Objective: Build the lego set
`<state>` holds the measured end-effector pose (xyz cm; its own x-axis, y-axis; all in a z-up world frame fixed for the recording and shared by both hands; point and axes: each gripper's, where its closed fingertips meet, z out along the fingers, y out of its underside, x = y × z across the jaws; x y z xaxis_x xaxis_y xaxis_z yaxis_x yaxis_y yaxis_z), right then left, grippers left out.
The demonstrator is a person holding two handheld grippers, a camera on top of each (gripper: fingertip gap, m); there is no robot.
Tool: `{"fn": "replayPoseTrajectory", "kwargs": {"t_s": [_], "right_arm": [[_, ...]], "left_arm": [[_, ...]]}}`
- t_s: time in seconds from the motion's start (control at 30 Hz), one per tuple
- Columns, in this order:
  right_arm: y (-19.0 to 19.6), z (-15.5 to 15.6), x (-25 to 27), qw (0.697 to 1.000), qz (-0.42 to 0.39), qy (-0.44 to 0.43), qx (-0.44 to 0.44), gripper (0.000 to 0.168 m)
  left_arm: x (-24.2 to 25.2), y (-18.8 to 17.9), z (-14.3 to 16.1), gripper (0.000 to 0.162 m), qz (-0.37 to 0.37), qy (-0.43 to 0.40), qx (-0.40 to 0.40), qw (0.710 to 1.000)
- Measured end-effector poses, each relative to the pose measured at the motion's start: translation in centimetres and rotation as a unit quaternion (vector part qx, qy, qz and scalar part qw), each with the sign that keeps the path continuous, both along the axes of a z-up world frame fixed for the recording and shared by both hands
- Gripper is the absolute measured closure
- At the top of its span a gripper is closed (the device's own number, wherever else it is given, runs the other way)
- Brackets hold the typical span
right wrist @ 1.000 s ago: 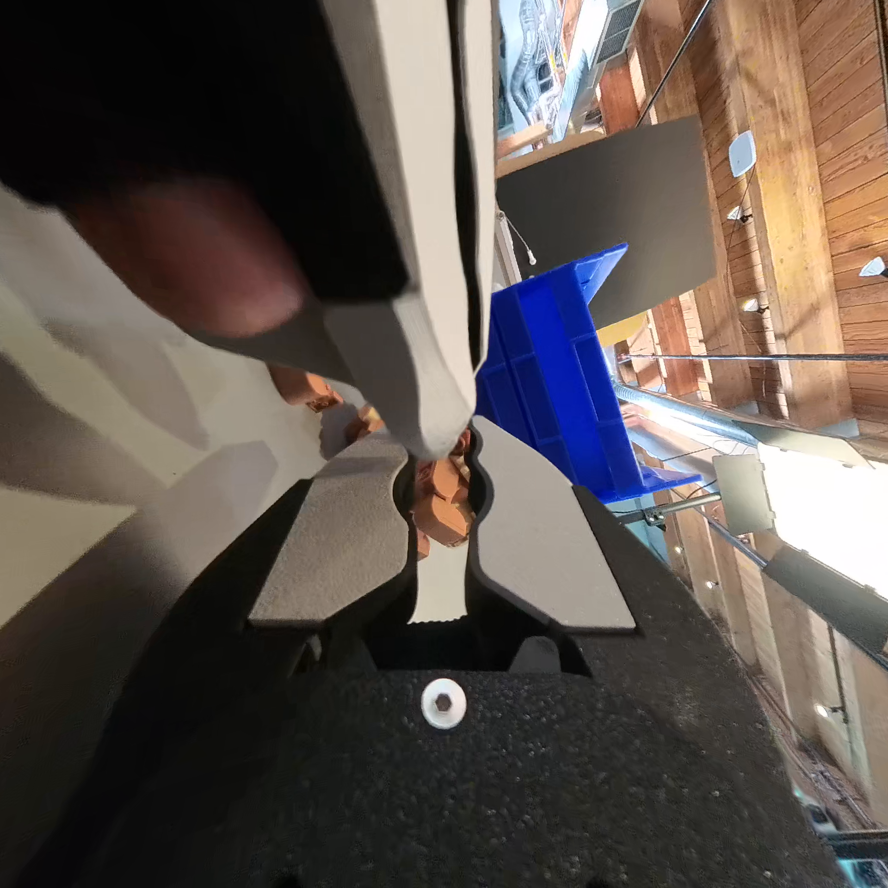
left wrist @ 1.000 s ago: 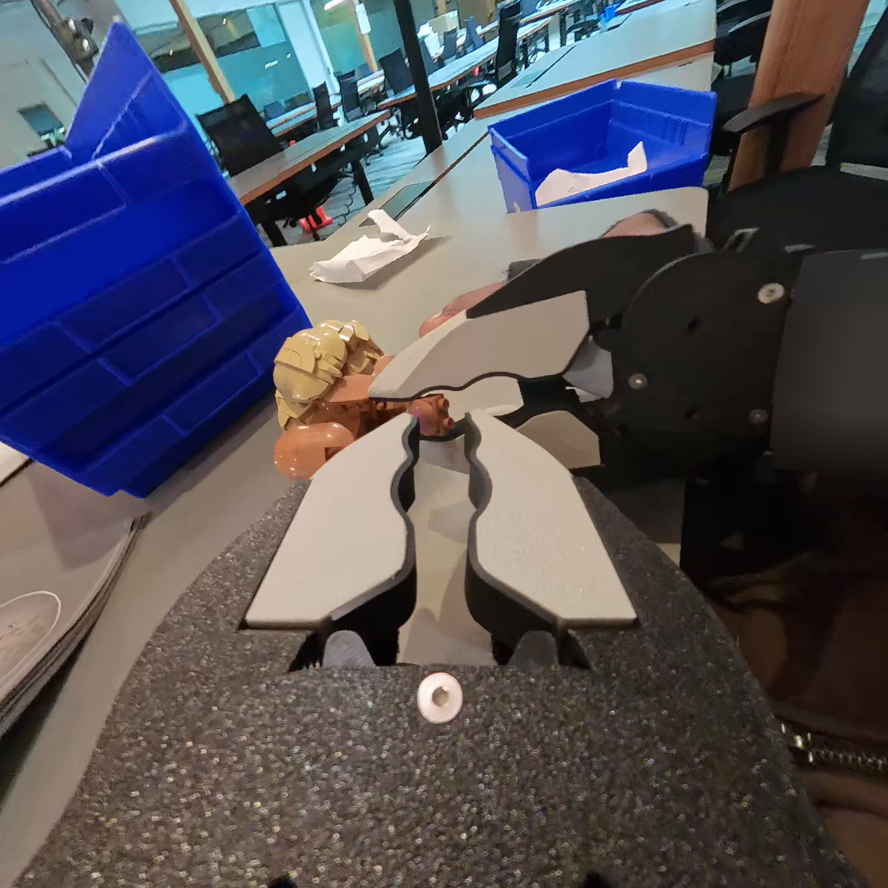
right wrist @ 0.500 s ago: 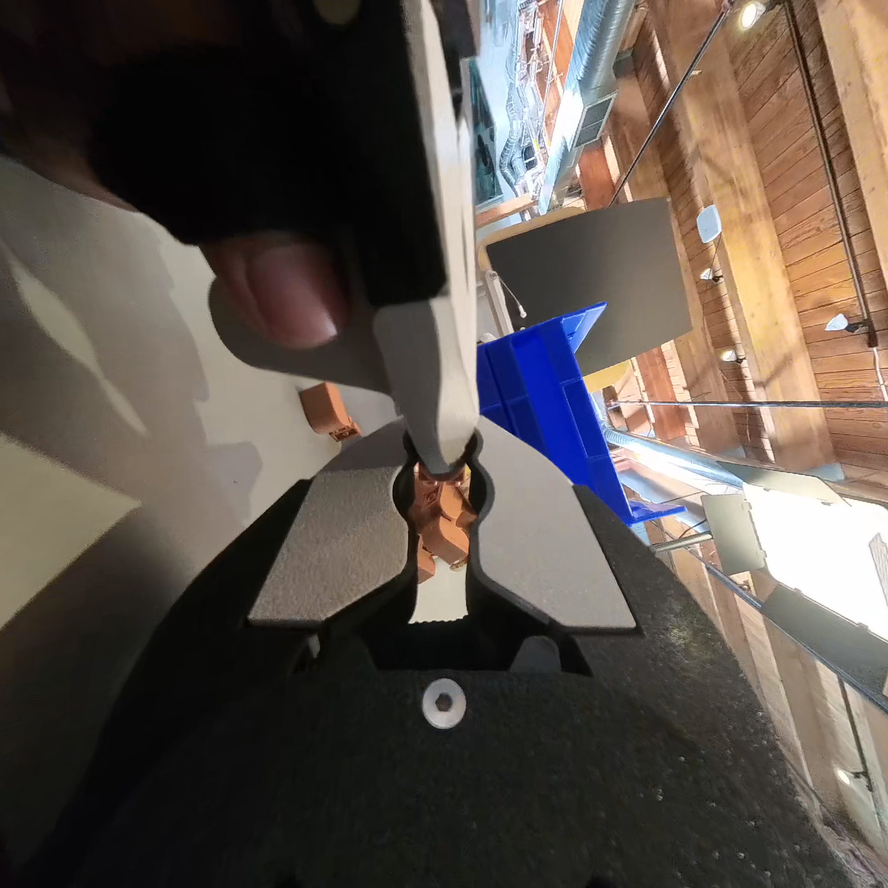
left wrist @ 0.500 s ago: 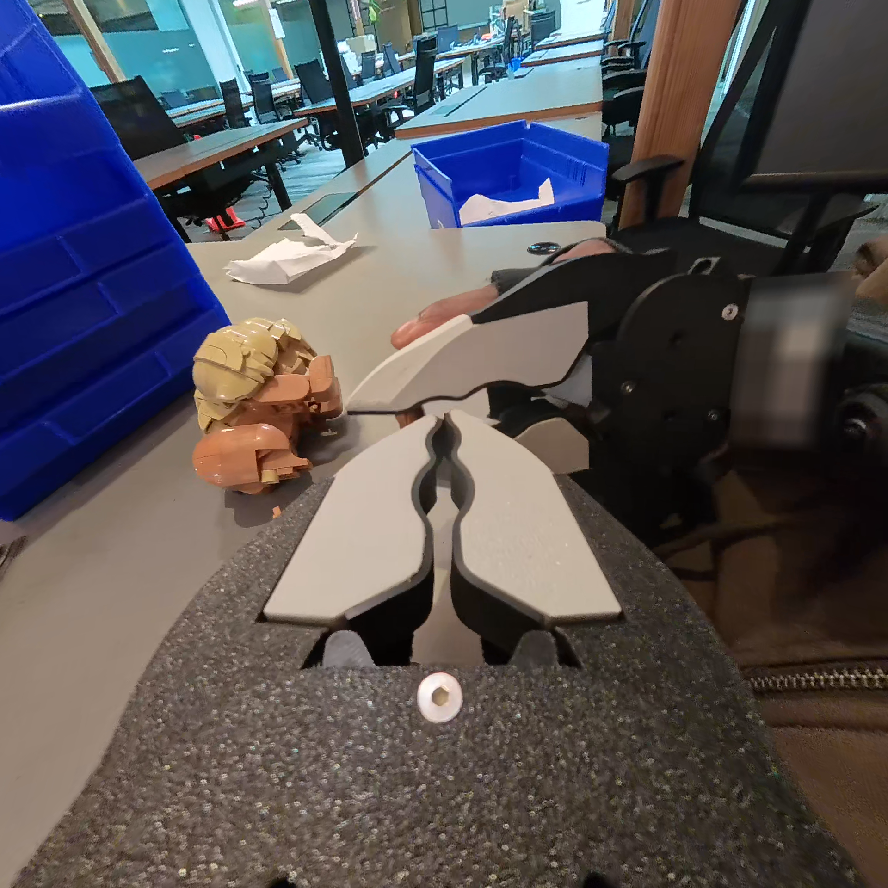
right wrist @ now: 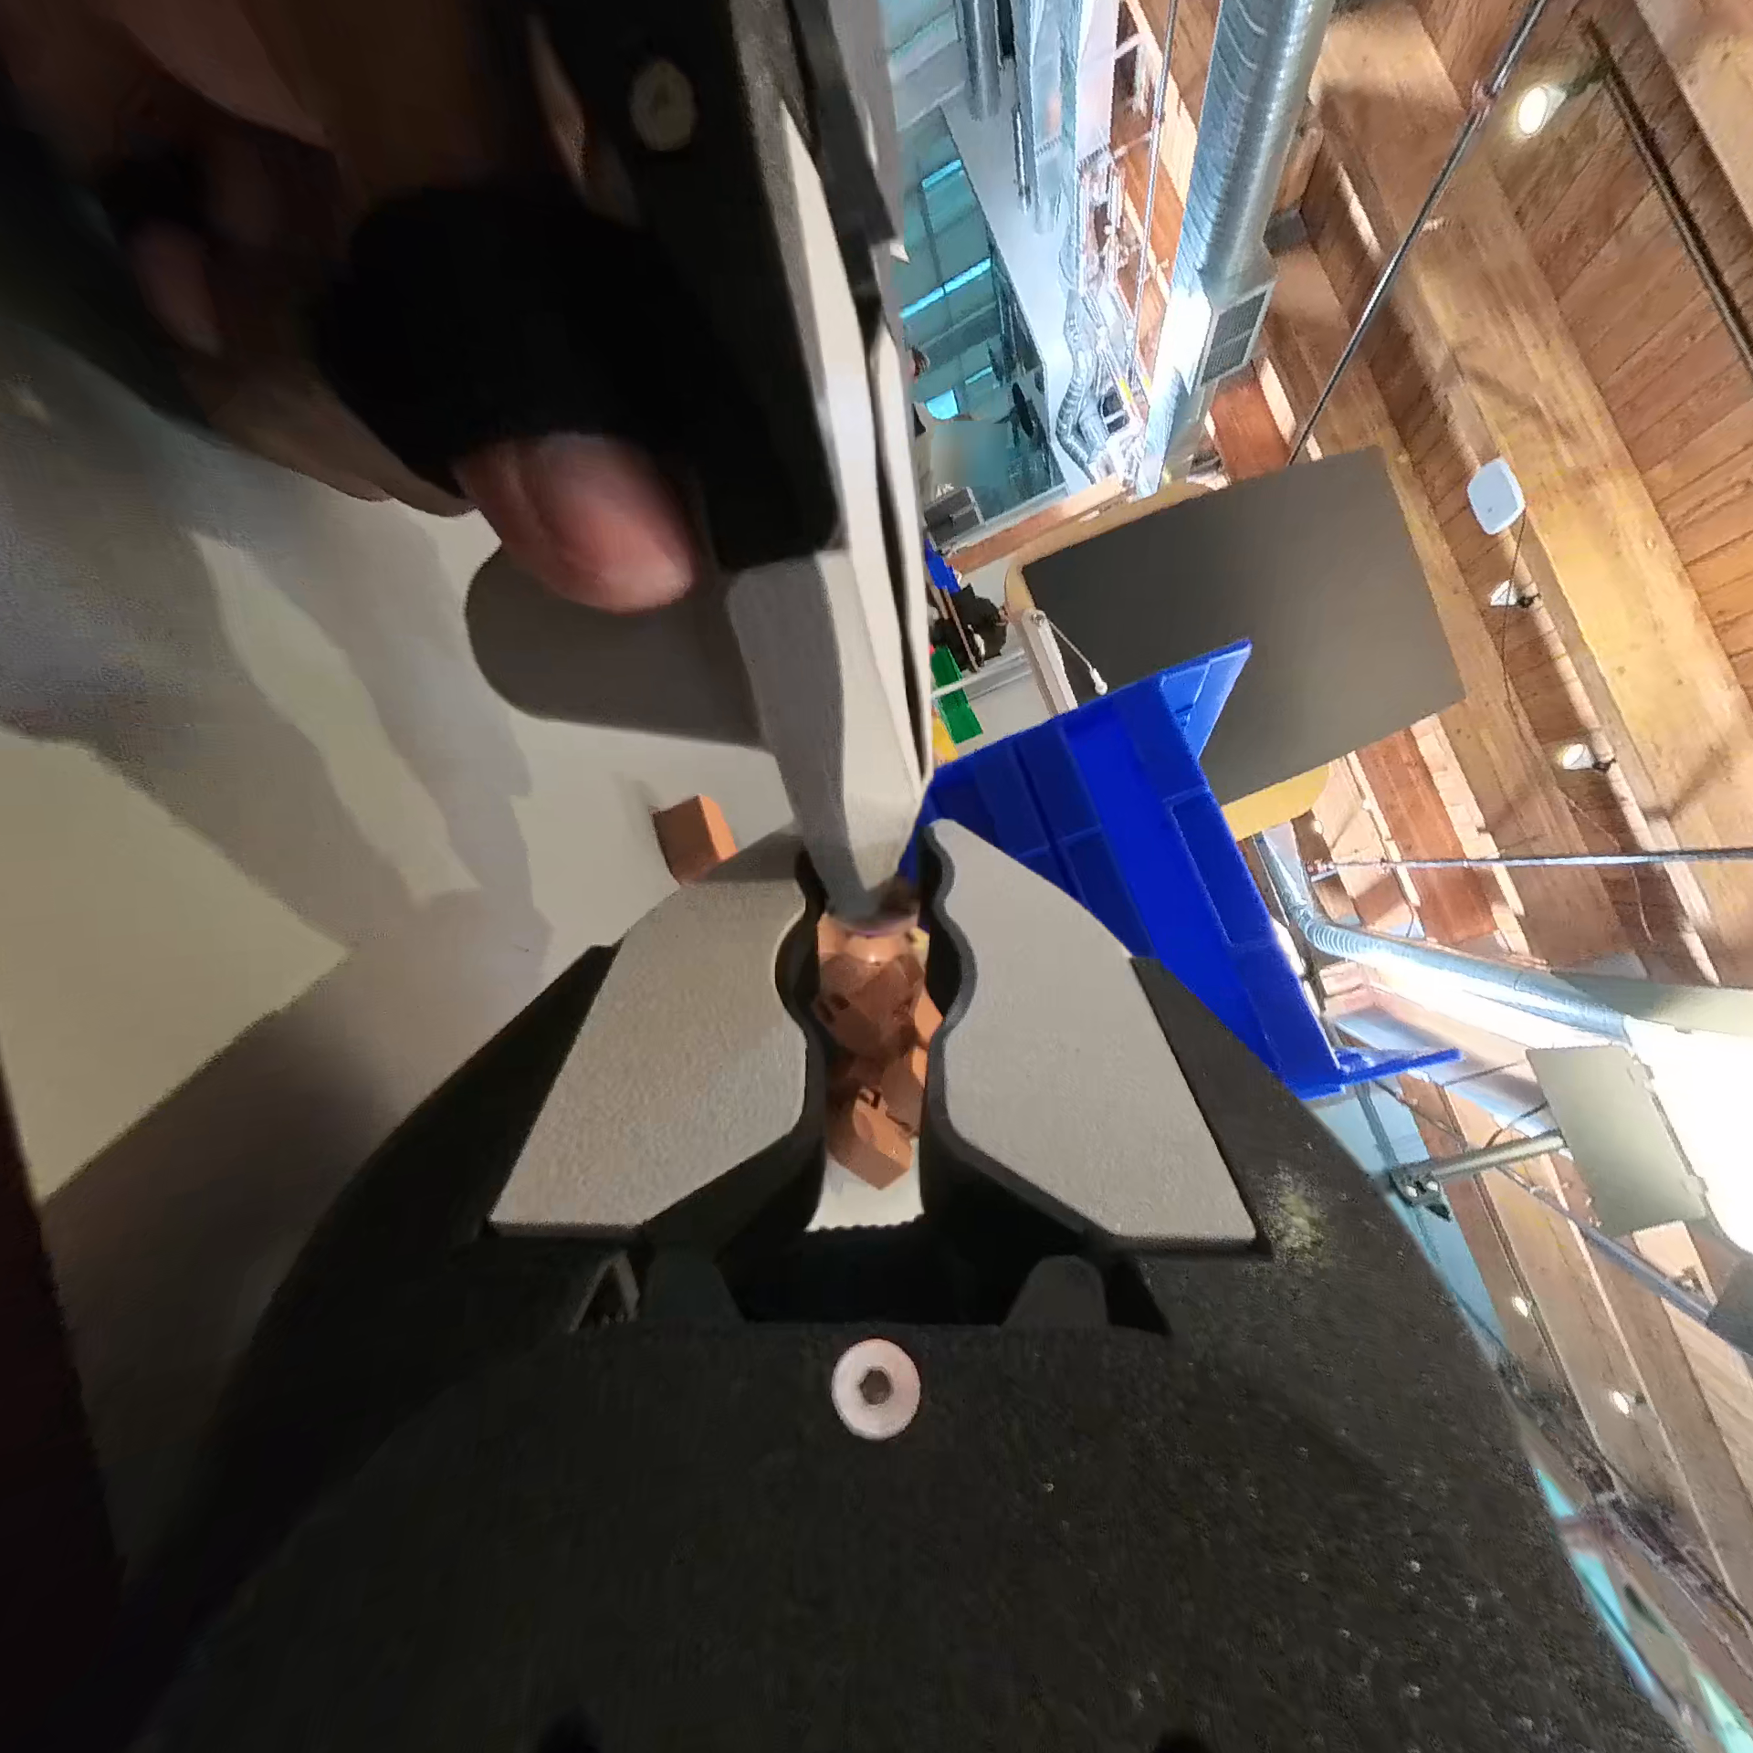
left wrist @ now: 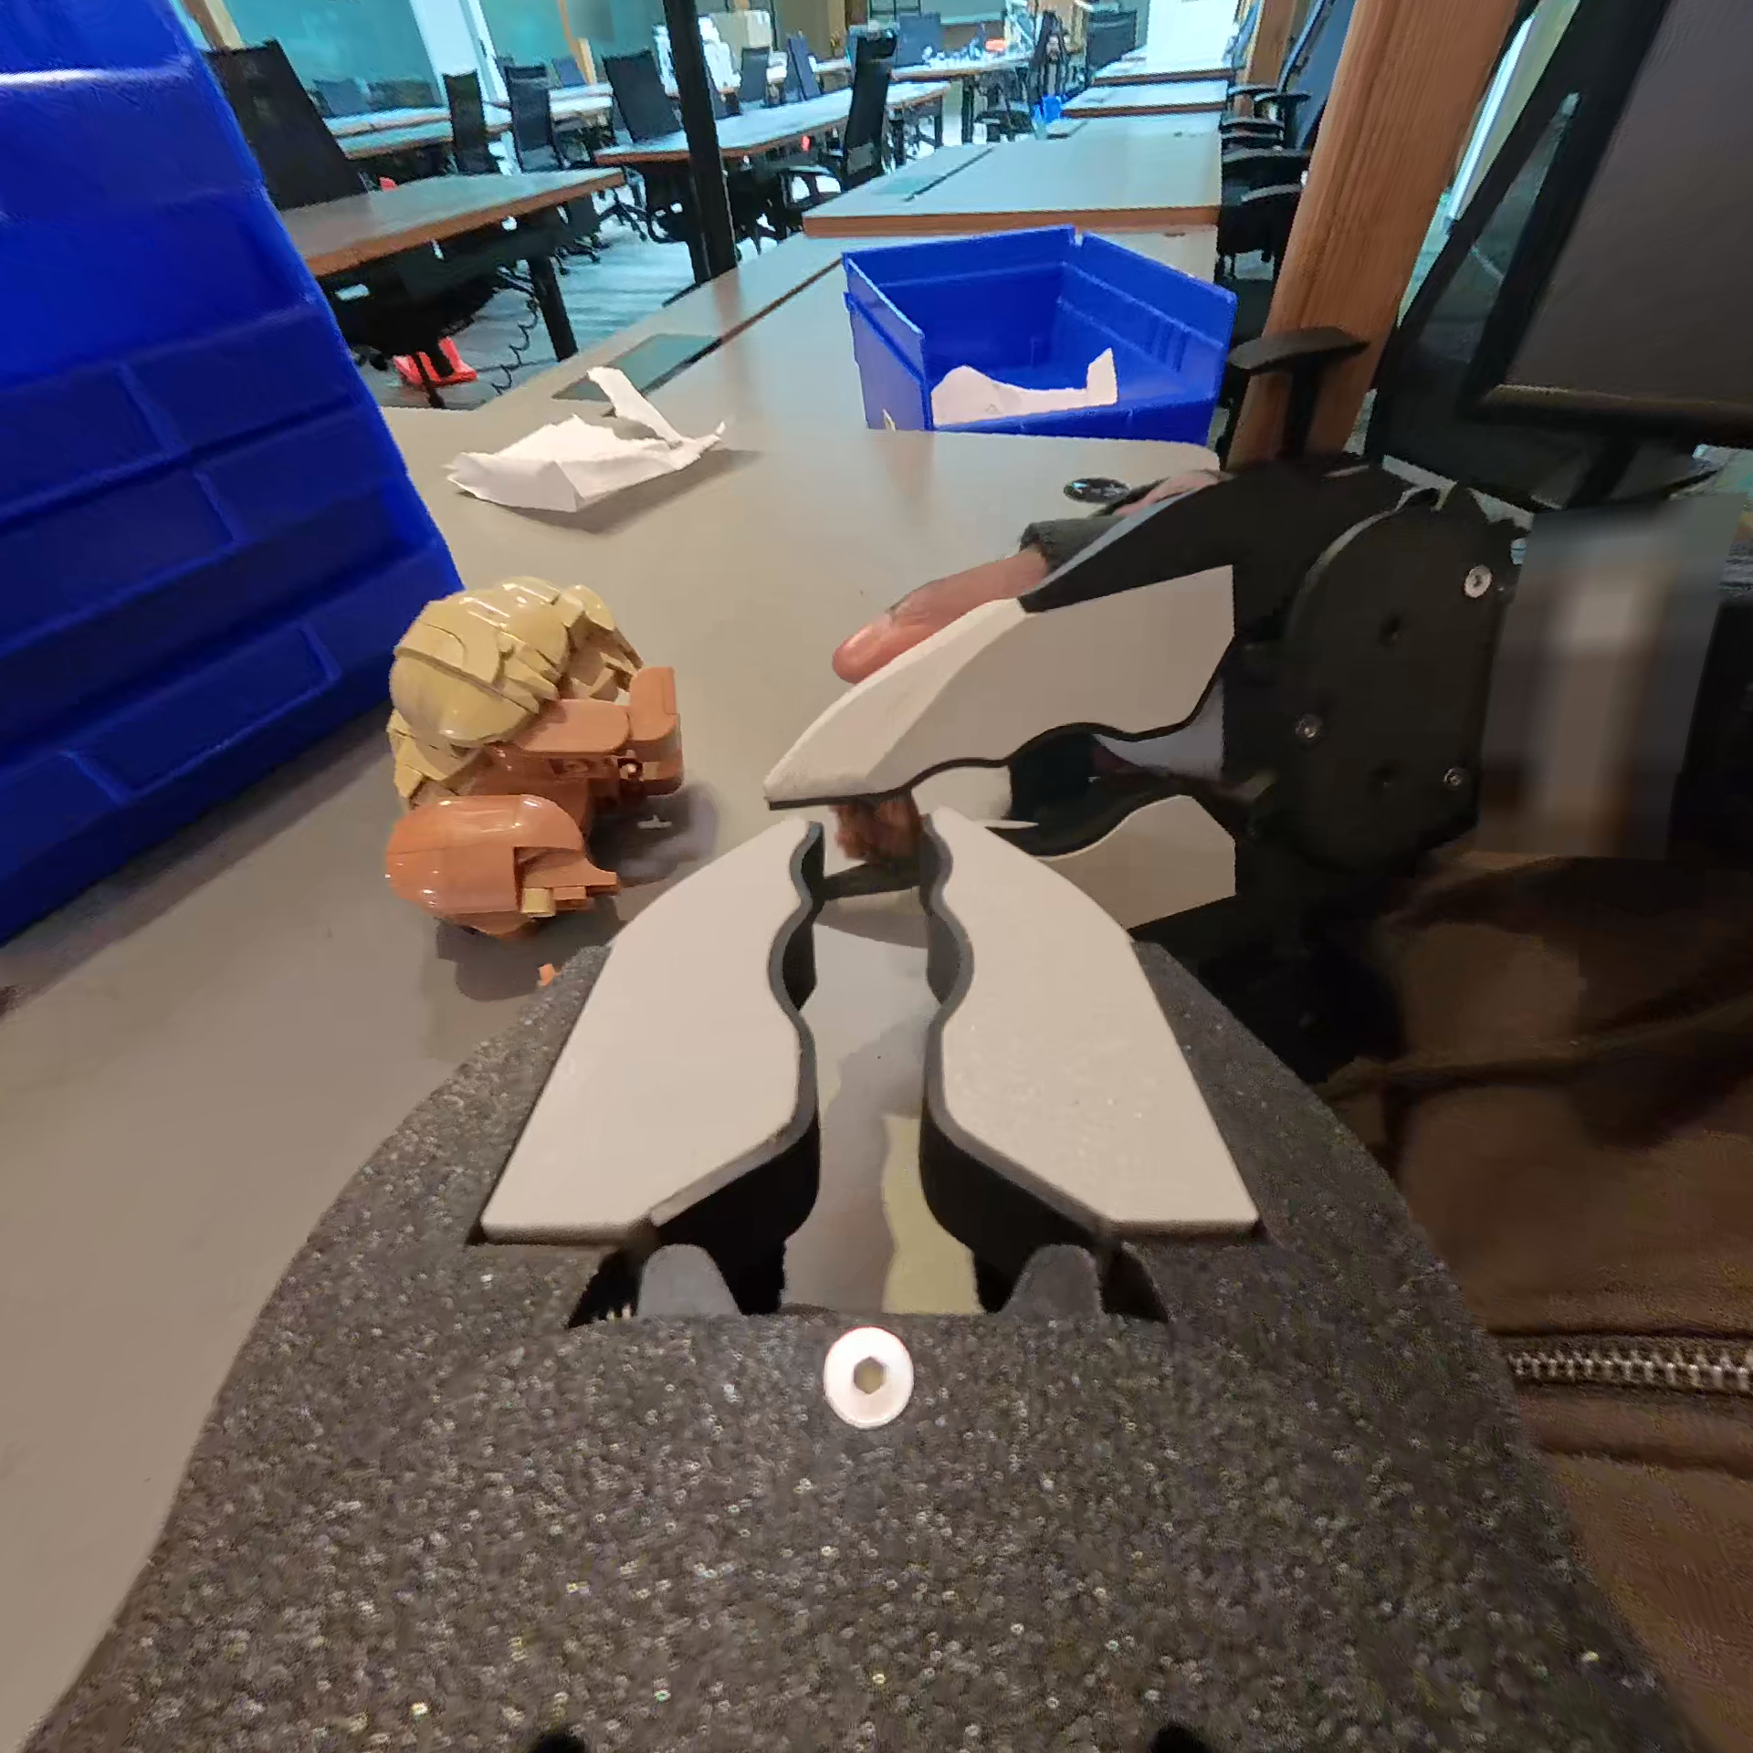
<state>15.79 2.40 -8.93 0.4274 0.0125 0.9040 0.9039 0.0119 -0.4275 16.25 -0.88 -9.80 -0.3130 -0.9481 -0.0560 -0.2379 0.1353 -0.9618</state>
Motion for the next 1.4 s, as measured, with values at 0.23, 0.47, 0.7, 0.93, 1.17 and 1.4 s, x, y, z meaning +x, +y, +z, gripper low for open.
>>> {"fn": "replayPoseTrajectory", "kwargs": {"t_s": [0.23,0.47,0.7,0.93,1.17,1.4], "right_arm": [[-0.1,-0.2,-0.4,1.000,0.012,0.003,-0.003,0.151],[-0.3,-0.3,-0.1,1.000,0.011,0.012,-0.004,0.146],[-0.7,0.0,0.9,1.000,-0.008,0.021,0.004,0.145],[-0.7,-0.1,0.2,1.000,0.004,0.017,0.005,0.149],[-1.0,-0.4,-0.1,1.000,0.026,-0.006,-0.001,0.151],[-1.1,-0.8,-0.7,0.998,0.058,-0.032,-0.010,0.151]], "left_arm": [[0.1,-0.2,-0.4,0.146,-0.007,0.008,0.001,1.000],[0.1,0.2,-0.3,0.146,0.000,0.008,-0.012,1.000],[-0.3,1.0,0.6,0.146,0.002,-0.006,-0.067,0.998],[-0.5,0.3,0.8,0.146,-0.027,-0.003,-0.099,0.995],[-0.8,0.2,0.5,0.142,-0.053,0.020,-0.120,0.991],[-0.9,-0.5,-0.6,0.141,-0.086,0.053,-0.085,0.991]]}}
